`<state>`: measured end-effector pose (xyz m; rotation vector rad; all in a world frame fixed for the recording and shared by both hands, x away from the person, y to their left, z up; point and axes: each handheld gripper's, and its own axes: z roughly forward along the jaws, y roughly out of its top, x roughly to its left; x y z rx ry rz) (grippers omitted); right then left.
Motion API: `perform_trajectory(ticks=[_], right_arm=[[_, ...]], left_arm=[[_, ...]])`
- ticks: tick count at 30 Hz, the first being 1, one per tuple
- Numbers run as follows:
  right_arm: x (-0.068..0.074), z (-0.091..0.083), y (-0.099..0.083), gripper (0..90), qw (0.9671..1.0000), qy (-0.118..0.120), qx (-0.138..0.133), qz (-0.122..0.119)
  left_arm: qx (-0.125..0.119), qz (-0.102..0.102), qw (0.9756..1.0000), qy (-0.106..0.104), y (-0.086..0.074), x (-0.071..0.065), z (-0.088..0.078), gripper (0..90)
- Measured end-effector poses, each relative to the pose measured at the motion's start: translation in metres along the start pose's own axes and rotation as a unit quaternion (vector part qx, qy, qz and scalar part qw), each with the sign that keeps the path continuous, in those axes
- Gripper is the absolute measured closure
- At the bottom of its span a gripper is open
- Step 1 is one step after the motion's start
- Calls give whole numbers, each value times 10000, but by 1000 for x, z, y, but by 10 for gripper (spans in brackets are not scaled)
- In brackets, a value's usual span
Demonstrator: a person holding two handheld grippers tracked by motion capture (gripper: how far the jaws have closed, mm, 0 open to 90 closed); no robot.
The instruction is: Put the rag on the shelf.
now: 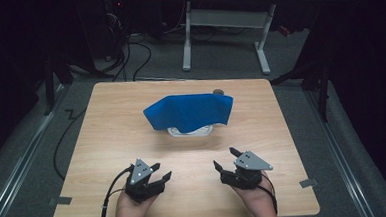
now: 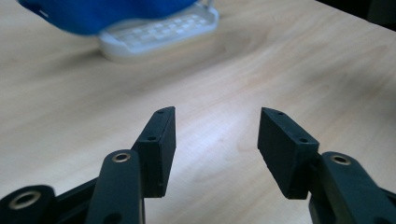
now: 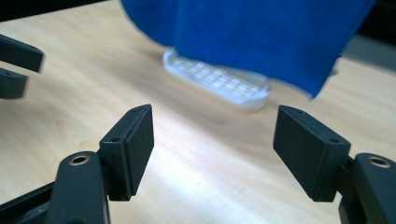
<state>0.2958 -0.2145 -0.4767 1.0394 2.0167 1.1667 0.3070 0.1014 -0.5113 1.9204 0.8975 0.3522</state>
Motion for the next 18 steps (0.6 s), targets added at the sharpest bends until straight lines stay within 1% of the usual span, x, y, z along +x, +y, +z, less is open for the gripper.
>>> perform_trajectory(ticks=[1,2,4,5,7,8,9,10,11,13,14,15,16,18], right_arm=[[2,1,-4,290,10000,-19,9,4],[3,1,-8,297,10000,-33,24,29],[4,4,-17,309,9999,-22,105,71],[4,8,-24,311,9997,-6,233,28],[2,14,-32,320,9987,19,501,-46],[0,17,-34,319,9984,17,564,-36],[-4,19,-34,316,9983,-31,574,-17],[-4,19,-34,316,9983,-31,574,-17],[-7,20,-33,312,9985,-62,548,15],[-12,22,-32,308,9984,-127,552,25],[-14,22,-33,307,9983,-159,554,59],[-19,23,-34,307,9981,-183,572,159],[-23,22,-35,306,9977,-191,596,242],[-27,21,-37,306,9973,-212,612,339]], left_arm=[[96,-2,9999,-53,-4,-2,2,476],[231,66,9997,-97,-7,-3,5,476],[420,279,9987,-96,-11,-5,10,470],[456,273,9985,-113,-12,-4,12,468],[459,129,9986,-206,-12,-1,13,467],[436,105,9988,-206,-11,1,13,466],[398,128,9990,-157,-10,4,13,462],[398,128,9990,-157,-10,4,13,458],[397,168,9990,-103,-9,5,13,458],[409,175,9990,7,-10,11,13,450],[412,130,9990,79,-10,16,11,447],[387,66,9992,115,-10,20,10,447],[352,-2,9993,121,-10,23,8,448],[335,-55,9993,141,-10,27,6,447]])
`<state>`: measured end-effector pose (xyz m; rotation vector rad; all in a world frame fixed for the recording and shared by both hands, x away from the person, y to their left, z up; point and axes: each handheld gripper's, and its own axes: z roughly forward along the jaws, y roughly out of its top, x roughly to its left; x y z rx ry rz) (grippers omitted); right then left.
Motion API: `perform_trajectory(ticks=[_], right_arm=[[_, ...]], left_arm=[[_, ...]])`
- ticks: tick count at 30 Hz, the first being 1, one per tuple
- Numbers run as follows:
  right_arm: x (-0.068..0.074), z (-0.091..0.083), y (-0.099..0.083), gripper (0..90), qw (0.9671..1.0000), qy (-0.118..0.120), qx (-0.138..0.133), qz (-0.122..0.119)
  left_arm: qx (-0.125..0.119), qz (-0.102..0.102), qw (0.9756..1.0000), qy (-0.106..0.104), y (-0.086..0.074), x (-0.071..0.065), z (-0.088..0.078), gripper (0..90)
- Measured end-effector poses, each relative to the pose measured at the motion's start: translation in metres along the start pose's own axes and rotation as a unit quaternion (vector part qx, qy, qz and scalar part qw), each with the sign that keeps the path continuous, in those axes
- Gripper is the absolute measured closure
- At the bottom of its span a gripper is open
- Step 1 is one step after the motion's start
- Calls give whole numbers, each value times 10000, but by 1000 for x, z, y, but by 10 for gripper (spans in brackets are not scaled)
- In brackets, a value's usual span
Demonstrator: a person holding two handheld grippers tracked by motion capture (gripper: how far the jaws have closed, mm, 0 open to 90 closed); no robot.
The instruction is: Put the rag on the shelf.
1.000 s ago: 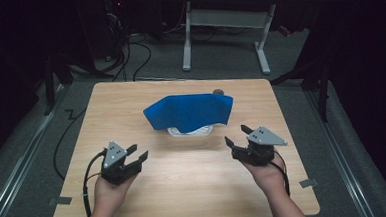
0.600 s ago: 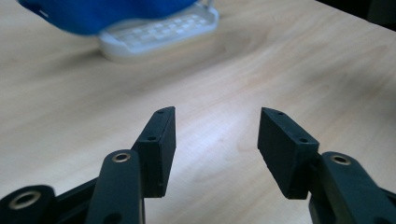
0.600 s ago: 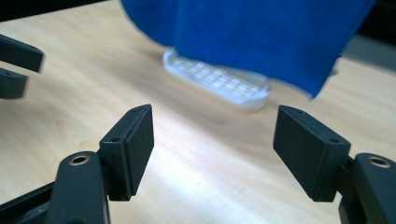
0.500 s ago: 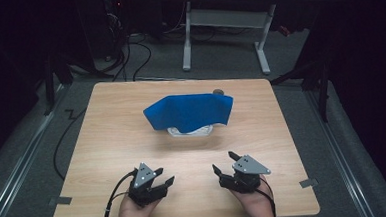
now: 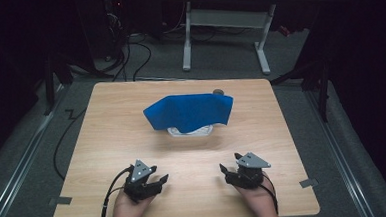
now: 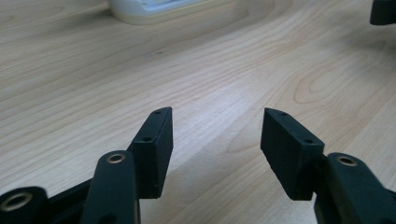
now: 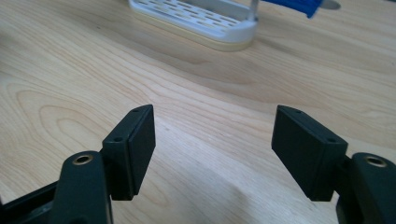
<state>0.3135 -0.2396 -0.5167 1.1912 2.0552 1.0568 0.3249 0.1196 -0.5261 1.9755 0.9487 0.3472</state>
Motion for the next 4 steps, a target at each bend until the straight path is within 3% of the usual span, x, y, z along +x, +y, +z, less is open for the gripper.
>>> perform_trajectory(ticks=[4], right_arm=[[-3,-3,0,303,10000,-17,-70,39]], left_arm=[[1,-32,10000,28,0,1,0,447]])
